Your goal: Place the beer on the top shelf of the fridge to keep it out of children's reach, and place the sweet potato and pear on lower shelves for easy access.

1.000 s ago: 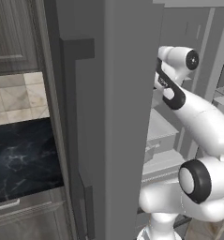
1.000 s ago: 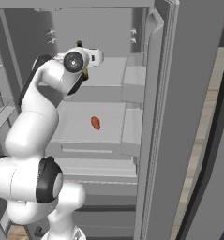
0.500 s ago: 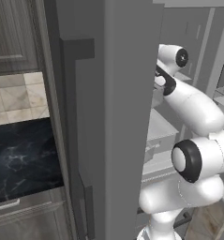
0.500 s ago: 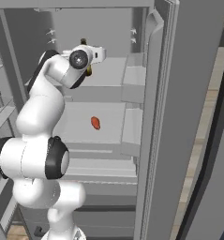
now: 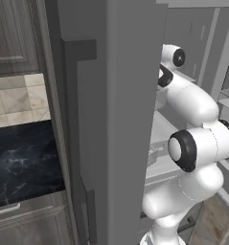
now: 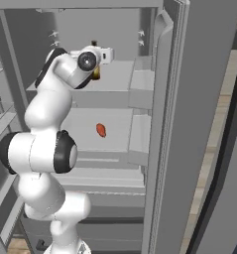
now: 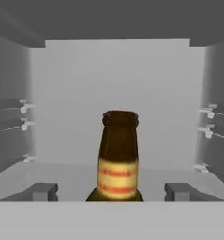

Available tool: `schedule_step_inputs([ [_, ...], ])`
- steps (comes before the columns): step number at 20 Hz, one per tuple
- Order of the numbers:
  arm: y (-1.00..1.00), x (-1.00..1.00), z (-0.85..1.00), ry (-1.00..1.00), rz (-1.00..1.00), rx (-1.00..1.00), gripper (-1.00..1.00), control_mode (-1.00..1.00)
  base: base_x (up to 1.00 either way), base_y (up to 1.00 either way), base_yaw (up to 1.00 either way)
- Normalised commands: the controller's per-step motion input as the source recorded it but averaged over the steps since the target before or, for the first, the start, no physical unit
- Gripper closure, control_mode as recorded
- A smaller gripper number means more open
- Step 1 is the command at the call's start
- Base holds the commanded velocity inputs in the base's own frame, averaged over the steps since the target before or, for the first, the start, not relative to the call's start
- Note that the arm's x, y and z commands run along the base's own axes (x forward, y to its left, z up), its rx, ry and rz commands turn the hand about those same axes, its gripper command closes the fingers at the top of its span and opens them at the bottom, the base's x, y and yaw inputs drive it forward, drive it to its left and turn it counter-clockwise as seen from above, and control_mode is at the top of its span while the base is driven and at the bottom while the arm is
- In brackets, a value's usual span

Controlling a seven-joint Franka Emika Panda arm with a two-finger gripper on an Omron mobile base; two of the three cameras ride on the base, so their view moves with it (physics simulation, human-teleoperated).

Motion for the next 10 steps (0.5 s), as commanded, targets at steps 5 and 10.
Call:
schedule_step_inputs([
  [5, 0.0, 0.04, 0.0, -0.01, 0.0, 0.0, -1.0, -1.0, 0.0, 0.0, 0.0],
  [10, -0.11, -0.05, 0.0, 0.0, 0.0, 0.0, -1.0, -1.0, 0.0, 0.0, 0.0],
])
